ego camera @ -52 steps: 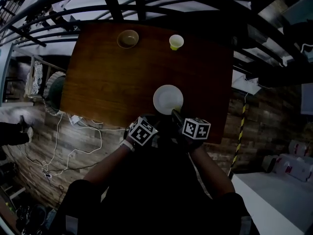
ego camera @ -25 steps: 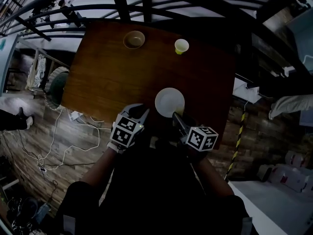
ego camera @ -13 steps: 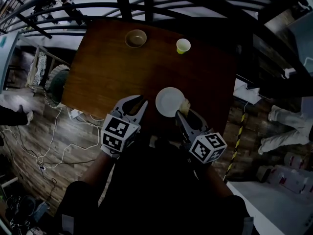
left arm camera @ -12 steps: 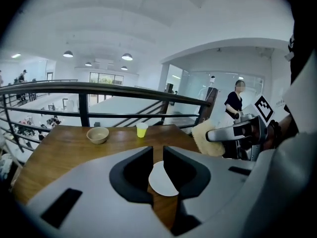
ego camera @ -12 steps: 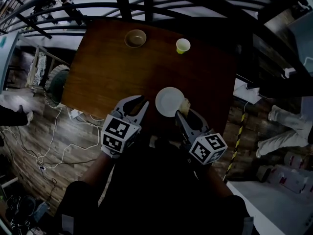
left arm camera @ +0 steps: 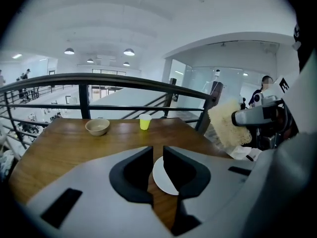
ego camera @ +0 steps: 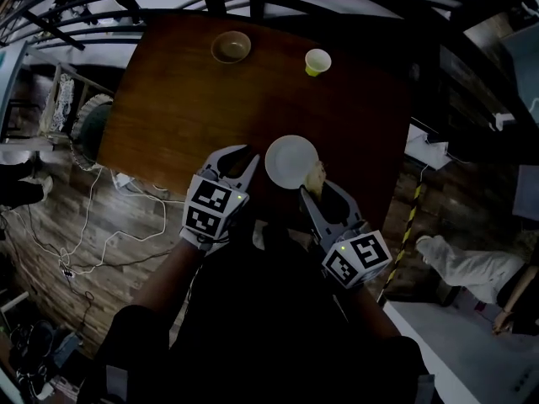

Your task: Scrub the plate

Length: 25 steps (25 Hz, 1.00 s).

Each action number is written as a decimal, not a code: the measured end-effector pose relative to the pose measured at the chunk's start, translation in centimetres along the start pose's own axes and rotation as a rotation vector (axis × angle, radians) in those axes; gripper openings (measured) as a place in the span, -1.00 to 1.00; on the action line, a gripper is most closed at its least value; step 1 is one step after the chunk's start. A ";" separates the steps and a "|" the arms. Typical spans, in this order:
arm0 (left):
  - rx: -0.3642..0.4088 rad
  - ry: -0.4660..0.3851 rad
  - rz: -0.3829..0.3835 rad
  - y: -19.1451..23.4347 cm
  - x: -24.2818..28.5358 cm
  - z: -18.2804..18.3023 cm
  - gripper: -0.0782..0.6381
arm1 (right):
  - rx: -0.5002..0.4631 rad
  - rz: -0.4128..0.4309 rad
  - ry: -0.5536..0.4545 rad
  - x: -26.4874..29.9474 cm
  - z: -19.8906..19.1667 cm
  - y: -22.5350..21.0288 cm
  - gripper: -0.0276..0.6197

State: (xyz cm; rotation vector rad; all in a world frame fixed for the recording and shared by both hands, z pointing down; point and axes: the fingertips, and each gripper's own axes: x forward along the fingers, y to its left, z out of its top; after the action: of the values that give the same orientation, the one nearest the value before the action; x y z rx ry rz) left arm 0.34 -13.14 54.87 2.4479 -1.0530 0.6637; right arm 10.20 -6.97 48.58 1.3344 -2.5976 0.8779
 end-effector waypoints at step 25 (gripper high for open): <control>-0.032 -0.156 -0.021 -2.0 -8.3 6.6 -0.58 | -0.137 0.100 0.003 0.9 0.4 1.2 -0.45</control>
State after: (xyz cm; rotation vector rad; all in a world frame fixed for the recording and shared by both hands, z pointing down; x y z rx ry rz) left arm -1.45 -10.59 44.53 2.5123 -1.0850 0.4509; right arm 8.76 -7.29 47.97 1.1770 -2.6880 0.6987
